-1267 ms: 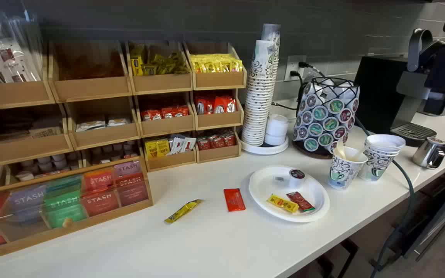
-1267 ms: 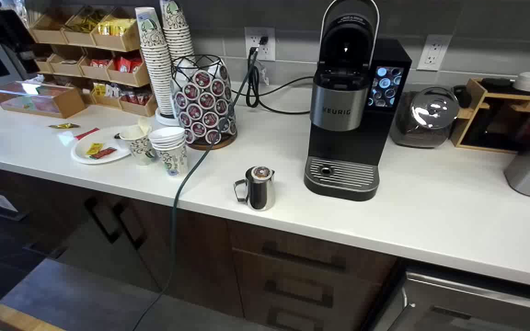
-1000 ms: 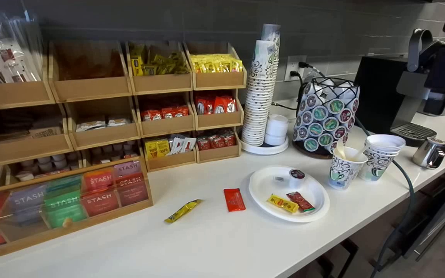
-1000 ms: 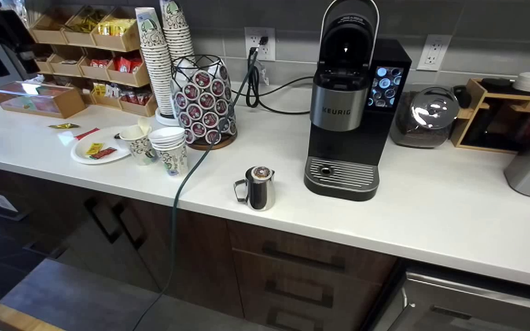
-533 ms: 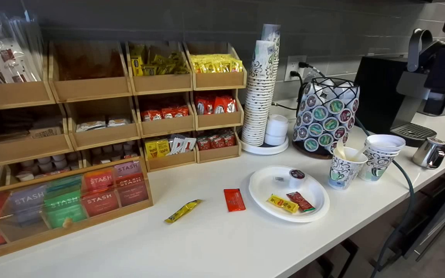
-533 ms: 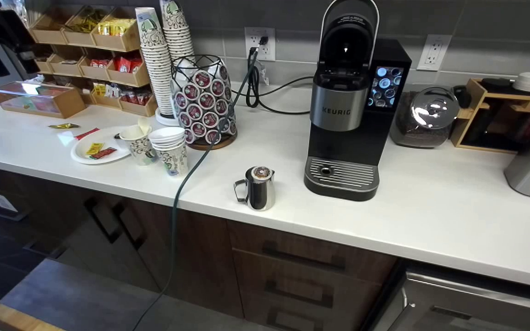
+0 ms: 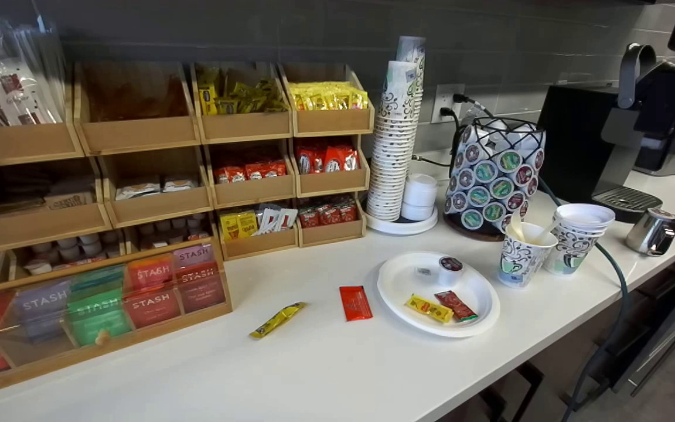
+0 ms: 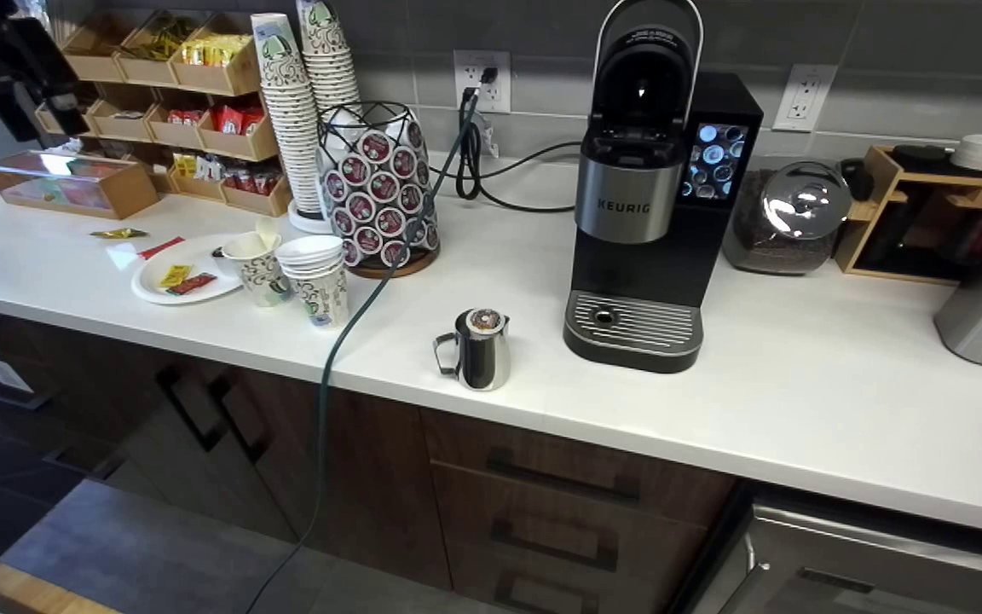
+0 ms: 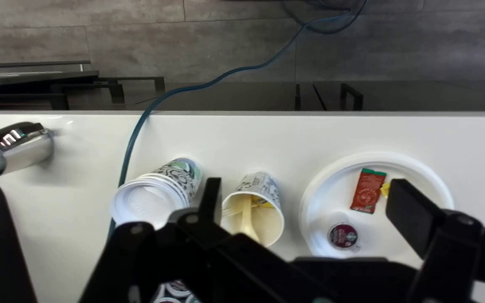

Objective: Remove the lid of the styrofoam cup and put it on the white plate

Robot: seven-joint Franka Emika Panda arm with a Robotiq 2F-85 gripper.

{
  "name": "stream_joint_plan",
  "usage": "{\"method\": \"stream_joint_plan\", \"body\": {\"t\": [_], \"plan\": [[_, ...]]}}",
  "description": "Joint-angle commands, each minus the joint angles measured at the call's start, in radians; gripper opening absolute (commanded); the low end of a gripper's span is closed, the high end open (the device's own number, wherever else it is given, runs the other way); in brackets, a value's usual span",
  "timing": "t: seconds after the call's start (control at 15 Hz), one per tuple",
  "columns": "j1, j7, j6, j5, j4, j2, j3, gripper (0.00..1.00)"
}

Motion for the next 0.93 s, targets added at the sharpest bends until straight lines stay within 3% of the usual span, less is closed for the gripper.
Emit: {"method": "stream_joint_plan", "body": {"t": [0.0, 0.27, 0.53, 0.87], "plan": [[-0.08, 0.107, 0.158, -0.057, 0.001, 0.131, -0.067, 1.0], [-0.164, 0.189, 0.321, -0.069, 0.014, 0.302, -0.161, 1.0], [-0.187, 0.211, 0.387, 0.038, 0.051, 0.441, -0.257, 1.0], [-0.19, 0.232, 0.404, 0.246, 0.084, 0.509, -0.319, 1.0]]}}
